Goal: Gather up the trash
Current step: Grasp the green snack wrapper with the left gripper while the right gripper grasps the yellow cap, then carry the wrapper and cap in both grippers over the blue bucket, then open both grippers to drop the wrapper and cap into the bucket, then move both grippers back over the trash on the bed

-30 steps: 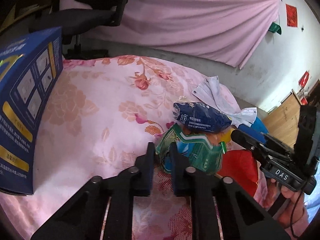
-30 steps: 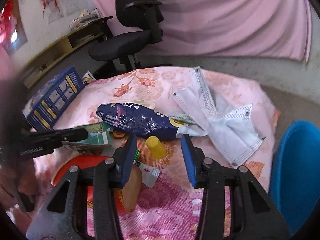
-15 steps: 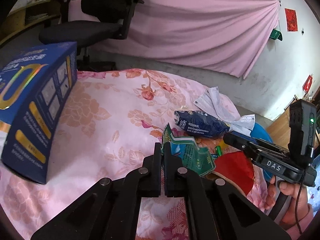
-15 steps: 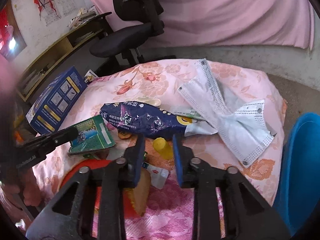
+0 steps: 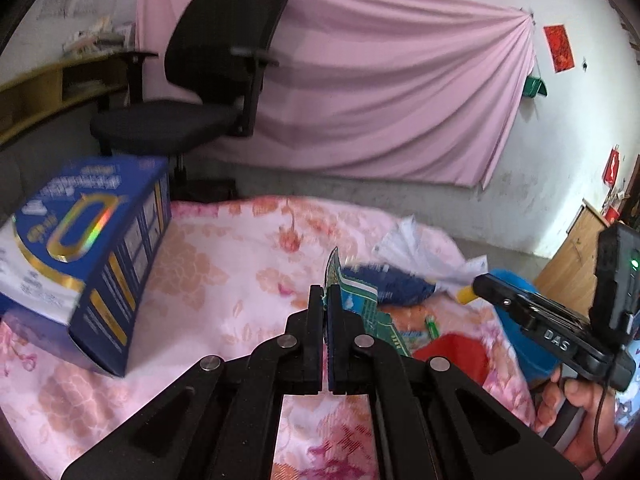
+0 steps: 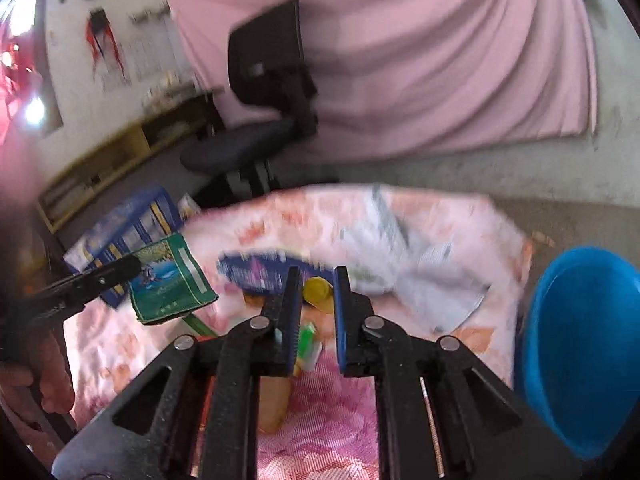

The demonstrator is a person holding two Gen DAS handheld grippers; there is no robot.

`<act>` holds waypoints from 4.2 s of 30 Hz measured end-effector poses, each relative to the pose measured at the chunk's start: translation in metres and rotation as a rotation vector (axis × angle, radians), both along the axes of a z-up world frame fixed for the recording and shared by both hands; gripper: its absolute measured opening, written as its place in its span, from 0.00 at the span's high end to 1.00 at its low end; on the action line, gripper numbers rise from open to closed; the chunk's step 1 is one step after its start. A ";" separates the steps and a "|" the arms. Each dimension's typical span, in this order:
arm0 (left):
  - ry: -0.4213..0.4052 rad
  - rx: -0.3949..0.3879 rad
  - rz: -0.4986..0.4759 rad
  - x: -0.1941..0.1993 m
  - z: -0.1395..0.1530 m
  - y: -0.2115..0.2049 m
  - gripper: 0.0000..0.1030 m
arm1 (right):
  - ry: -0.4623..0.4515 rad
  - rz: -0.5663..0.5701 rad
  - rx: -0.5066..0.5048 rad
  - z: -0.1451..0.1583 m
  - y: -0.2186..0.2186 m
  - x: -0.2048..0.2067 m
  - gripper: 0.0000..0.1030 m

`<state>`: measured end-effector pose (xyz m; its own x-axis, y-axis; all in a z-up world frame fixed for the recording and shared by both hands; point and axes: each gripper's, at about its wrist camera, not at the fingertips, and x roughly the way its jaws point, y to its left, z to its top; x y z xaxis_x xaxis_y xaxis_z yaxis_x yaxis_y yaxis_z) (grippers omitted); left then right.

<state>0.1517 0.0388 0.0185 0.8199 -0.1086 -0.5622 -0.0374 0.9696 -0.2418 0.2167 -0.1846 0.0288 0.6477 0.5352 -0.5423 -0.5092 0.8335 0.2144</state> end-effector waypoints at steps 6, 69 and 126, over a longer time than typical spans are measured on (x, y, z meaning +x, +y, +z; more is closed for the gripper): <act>-0.185 0.033 -0.003 -0.008 0.039 -0.019 1.00 | -0.239 -0.065 0.057 0.044 -0.020 -0.028 0.58; -0.168 -0.046 -0.301 0.067 0.073 -0.212 0.30 | -0.279 -0.591 0.045 0.060 -0.203 -0.066 0.11; 0.060 -0.068 -0.076 -0.018 -0.028 -0.015 0.45 | -0.109 -0.212 -0.168 0.001 -0.022 -0.051 0.02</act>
